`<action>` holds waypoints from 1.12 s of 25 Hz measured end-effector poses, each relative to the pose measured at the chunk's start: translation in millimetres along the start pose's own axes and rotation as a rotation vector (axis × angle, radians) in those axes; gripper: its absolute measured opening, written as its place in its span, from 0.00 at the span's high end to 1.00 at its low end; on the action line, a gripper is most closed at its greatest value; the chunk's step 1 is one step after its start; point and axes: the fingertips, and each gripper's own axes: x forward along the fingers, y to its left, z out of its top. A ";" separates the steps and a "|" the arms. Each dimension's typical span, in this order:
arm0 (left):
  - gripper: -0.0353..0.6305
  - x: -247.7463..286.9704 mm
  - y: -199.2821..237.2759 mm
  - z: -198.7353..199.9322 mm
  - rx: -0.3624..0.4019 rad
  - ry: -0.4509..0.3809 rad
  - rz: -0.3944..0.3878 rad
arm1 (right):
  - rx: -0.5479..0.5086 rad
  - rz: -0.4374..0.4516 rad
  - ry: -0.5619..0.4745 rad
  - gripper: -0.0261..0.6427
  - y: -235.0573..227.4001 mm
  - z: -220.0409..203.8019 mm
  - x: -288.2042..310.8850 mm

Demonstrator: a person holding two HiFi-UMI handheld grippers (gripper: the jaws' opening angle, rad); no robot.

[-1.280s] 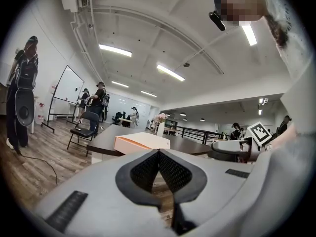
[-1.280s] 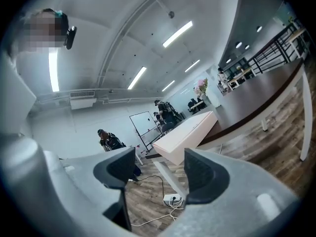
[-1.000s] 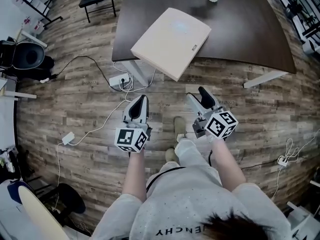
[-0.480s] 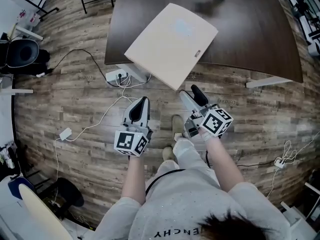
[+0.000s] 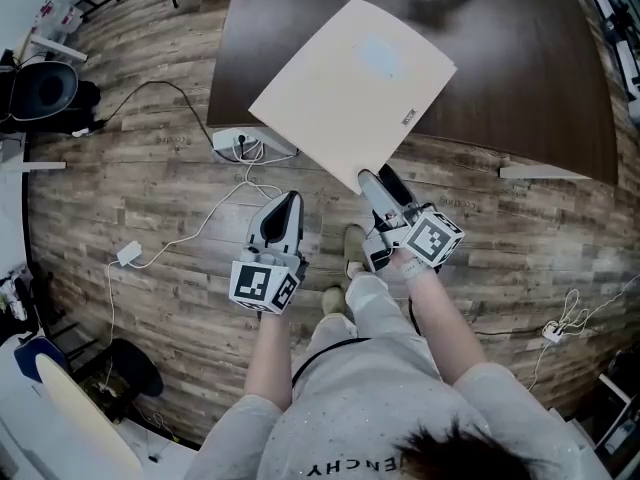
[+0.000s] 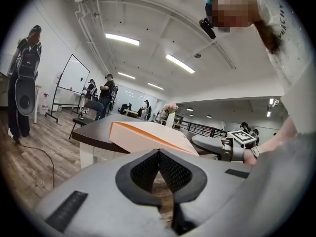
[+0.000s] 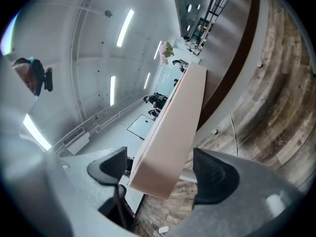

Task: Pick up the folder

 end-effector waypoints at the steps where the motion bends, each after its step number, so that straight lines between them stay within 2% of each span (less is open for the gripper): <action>1: 0.95 2.7 2.2 0.6 -0.001 0.001 0.003 | 0.016 0.015 -0.002 0.36 1.1 1.1 5.3; 21: 0.95 37.0 28.5 -6.6 -0.013 0.048 0.071 | 0.278 0.204 -0.011 0.36 -10.8 17.7 66.7; 26: 0.95 37.1 35.1 -3.6 -0.038 0.050 0.102 | 0.350 0.210 -0.013 0.39 -14.7 16.7 72.0; 28: 0.95 34.9 37.9 -5.3 -0.045 0.041 0.110 | 0.356 0.201 -0.005 0.46 -16.8 14.1 72.0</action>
